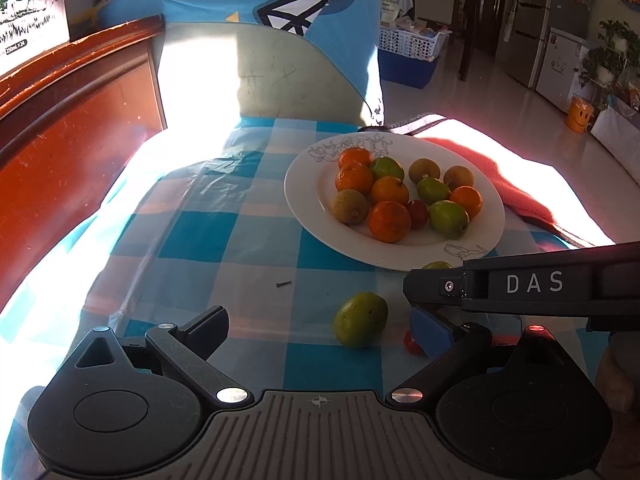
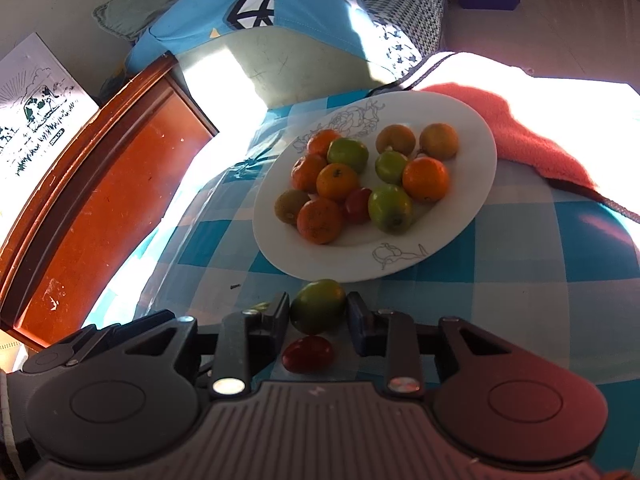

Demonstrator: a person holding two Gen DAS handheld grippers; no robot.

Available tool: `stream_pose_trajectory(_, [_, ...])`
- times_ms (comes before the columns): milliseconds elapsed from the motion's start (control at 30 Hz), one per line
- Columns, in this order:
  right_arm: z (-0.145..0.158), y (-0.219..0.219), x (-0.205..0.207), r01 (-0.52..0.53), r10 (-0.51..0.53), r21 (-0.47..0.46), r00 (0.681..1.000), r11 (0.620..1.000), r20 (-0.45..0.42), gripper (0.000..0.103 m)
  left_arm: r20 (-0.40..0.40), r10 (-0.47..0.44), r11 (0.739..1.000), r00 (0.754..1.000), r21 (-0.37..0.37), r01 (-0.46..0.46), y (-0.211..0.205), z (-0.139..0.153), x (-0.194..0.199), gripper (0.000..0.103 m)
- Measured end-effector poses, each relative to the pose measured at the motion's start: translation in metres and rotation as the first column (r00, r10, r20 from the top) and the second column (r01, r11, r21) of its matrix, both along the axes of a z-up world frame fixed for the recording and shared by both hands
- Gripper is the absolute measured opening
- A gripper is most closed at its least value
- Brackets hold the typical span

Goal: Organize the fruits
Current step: 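Grasp a green citrus with the right tool while the left tool grasps another green citrus, then carry both green citrus over the white plate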

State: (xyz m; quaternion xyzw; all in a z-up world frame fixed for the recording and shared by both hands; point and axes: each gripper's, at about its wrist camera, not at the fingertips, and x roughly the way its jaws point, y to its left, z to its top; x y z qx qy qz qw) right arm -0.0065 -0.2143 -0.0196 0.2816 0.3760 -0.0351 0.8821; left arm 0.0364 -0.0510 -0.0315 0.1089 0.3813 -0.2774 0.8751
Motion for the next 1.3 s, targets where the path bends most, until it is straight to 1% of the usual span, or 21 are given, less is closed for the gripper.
stream_pose_trajectory(167, [0.007,-0.007,-0.006,0.024,-0.024,0.003,1.000,1.000,0.015,0.031,-0.032,0.011,0.999,0.999,-0.051,-0.012,-0.003,-0.005,0.007,0.095])
stream_pose_trajectory(233, [0.008,-0.009,-0.007,0.033,-0.033,0.012,0.999,0.999,0.013,0.031,-0.057,0.018,0.997,0.998,-0.075,-0.023,-0.003,-0.006,0.010,0.090])
stream_pose_trajectory(300, [0.009,-0.011,-0.007,0.041,-0.041,0.012,0.999,0.999,0.014,0.031,-0.086,0.026,0.995,0.996,-0.097,-0.034,-0.001,-0.007,0.013,0.080])
stream_pose_trajectory(400, [0.010,-0.011,-0.008,0.041,-0.042,0.008,0.999,0.999,0.018,0.031,-0.115,0.024,0.993,0.993,-0.115,-0.037,0.002,-0.006,0.014,0.069])
stream_pose_trajectory(500, [0.011,-0.012,-0.008,0.045,-0.045,0.008,0.999,0.999,0.018,0.031,-0.119,0.031,0.993,0.992,-0.107,-0.043,0.003,-0.006,0.013,0.067])
stream_pose_trajectory(600, [0.011,-0.012,-0.008,0.047,-0.048,0.008,0.999,0.999,0.017,0.031,-0.135,0.049,0.990,0.990,-0.127,-0.066,0.006,-0.005,0.016,0.067])
stream_pose_trajectory(667, [0.010,-0.013,-0.008,0.051,-0.051,0.009,0.999,0.999,0.014,0.031,-0.133,0.054,0.991,0.990,-0.118,-0.070,0.005,-0.006,0.016,0.067])
stream_pose_trajectory(767, [0.010,-0.014,-0.009,0.056,-0.056,0.011,0.998,0.998,0.015,0.031,-0.108,0.040,0.995,0.993,-0.083,-0.049,-0.001,-0.007,0.012,0.067])
stream_pose_trajectory(833, [0.011,-0.013,-0.009,0.054,-0.054,0.008,0.998,0.999,0.017,0.031,-0.109,0.043,0.995,0.993,-0.088,-0.053,-0.002,-0.006,0.012,0.065])
stream_pose_trajectory(867, [0.011,-0.013,-0.009,0.052,-0.053,0.006,0.998,0.999,0.017,0.031,-0.118,0.049,0.993,0.992,-0.101,-0.061,-0.001,-0.005,0.013,0.057])
stream_pose_trajectory(900, [0.011,-0.013,-0.009,0.051,-0.051,0.005,0.999,0.999,0.017,0.031,-0.133,0.050,0.991,0.990,-0.114,-0.066,0.000,-0.005,0.015,0.045])
stream_pose_trajectory(967, [0.010,-0.013,-0.009,0.052,-0.052,0.005,0.999,0.999,0.016,0.031,-0.147,0.049,0.990,0.988,-0.121,-0.067,0.000,-0.004,0.015,0.035])
stream_pose_trajectory(1000, [0.010,-0.013,-0.009,0.054,-0.054,0.006,0.998,0.999,0.015,0.031,-0.138,0.047,0.992,0.989,-0.108,-0.062,-0.001,-0.004,0.014,0.032])
stream_pose_trajectory(1033, [0.010,-0.014,-0.009,0.056,-0.056,0.006,0.998,0.998,0.015,0.031,-0.119,0.043,0.995,0.992,-0.083,-0.053,-0.005,-0.005,0.011,0.030])
stream_pose_trajectory(1200, [0.010,-0.013,-0.010,0.055,-0.055,0.003,0.998,0.998,0.016,0.031,-0.081,0.043,0.998,0.996,-0.034,-0.045,-0.012,-0.006,0.004,0.030])
stream_pose_trajectory(1267, [0.010,-0.013,-0.009,0.054,-0.054,0.003,0.998,0.999,0.016,0.031,-0.076,0.041,0.999,0.996,-0.033,-0.043,-0.013,-0.006,0.004,0.030])
stream_pose_trajectory(1300, [0.010,-0.013,-0.009,0.053,-0.054,0.005,0.998,0.999,0.015,0.031,-0.080,0.041,0.998,0.996,-0.044,-0.045,-0.012,-0.006,0.006,0.029])
